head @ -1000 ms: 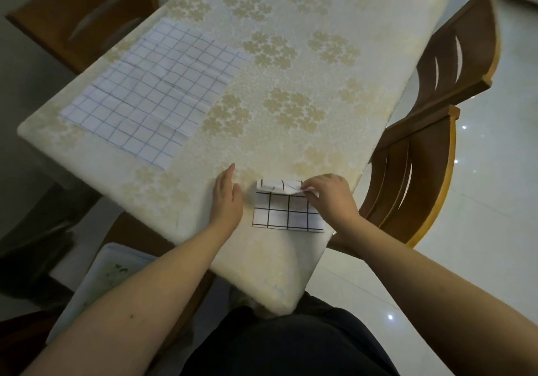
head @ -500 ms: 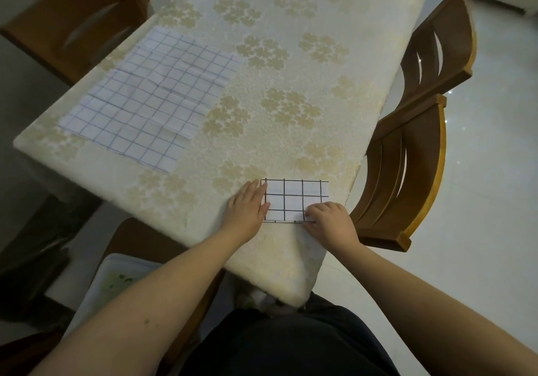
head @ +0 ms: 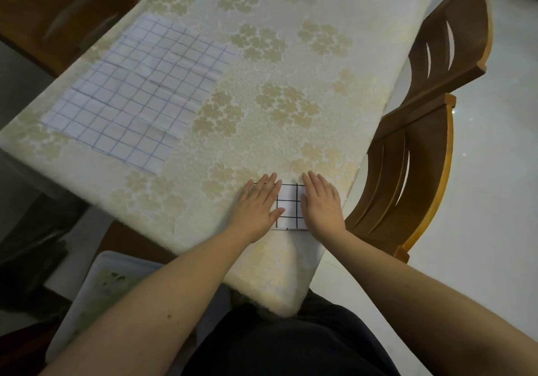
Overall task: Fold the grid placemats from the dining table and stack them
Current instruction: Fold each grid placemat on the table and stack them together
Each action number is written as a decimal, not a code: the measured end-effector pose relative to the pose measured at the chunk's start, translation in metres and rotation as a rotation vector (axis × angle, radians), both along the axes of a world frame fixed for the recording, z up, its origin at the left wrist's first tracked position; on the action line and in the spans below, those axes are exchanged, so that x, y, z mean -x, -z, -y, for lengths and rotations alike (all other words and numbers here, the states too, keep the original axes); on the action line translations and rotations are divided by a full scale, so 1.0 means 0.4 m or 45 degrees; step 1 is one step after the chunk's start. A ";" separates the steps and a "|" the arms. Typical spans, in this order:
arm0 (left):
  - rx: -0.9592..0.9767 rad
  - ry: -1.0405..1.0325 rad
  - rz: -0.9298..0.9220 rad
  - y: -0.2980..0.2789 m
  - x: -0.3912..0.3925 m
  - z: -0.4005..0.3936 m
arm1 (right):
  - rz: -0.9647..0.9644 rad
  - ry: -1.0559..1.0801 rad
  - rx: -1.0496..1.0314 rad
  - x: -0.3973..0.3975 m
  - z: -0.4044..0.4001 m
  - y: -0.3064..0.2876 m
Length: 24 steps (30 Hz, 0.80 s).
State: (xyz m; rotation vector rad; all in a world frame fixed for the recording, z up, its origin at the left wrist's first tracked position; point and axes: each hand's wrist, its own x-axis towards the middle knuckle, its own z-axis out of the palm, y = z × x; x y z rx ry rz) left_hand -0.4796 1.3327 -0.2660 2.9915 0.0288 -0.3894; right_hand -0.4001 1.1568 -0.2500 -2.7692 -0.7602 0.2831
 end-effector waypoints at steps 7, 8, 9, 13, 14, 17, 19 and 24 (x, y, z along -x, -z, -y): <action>-0.024 -0.029 0.015 0.037 0.008 0.011 | -0.086 -0.069 0.052 0.025 -0.036 0.075; -0.023 -0.031 0.020 0.038 0.008 0.011 | -0.091 -0.079 0.060 0.027 -0.031 0.084; -0.021 -0.030 0.021 0.040 0.007 0.012 | -0.100 -0.092 0.069 0.025 -0.024 0.088; 0.047 -0.048 -0.034 0.034 0.011 0.005 | -0.154 -0.117 0.098 -0.006 0.008 0.082; 0.066 -0.051 -0.029 0.030 0.014 0.002 | -0.164 -0.124 0.099 -0.015 0.014 0.080; 0.313 -0.135 0.015 0.021 0.004 -0.012 | -0.176 -0.142 0.067 -0.043 0.019 0.054; 0.484 -0.277 0.104 0.018 -0.011 -0.029 | -0.116 -0.128 0.028 -0.070 0.009 0.026; 0.381 -0.309 0.052 -0.040 -0.091 -0.062 | -0.291 -0.129 0.319 -0.168 -0.012 -0.032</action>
